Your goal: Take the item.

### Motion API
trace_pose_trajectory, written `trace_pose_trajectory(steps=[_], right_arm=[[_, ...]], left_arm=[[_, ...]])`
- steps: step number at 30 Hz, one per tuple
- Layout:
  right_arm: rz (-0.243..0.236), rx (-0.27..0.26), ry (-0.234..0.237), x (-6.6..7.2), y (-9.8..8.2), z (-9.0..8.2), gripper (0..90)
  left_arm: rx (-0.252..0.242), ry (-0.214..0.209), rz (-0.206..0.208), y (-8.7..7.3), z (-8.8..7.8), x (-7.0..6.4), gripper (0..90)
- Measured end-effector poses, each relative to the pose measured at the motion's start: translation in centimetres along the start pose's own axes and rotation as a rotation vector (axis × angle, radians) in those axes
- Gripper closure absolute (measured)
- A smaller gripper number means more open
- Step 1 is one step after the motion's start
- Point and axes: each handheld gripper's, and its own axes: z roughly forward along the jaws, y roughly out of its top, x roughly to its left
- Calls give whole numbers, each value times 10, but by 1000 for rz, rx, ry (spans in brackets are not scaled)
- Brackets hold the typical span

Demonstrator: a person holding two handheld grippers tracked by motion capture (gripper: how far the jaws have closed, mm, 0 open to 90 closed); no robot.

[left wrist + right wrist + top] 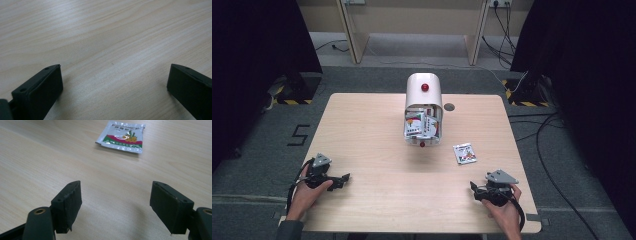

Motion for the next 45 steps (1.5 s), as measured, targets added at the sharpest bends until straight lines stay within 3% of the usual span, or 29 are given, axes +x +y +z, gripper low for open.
trace_pose_trajectory(steps=[23, 36, 45], right_arm=[[-23, 47, 6, 12, -15, -9, 225], [32, 69, 37, 10, -22, -16, 217], [28, 51, 40, 12, -28, -21, 207]], left_arm=[[0, 0, 0, 0, 0, 0, 0], [0, 0, -1, 0, 0, 0, 0], [0, 0, -1, 0, 0, 0, 0]])
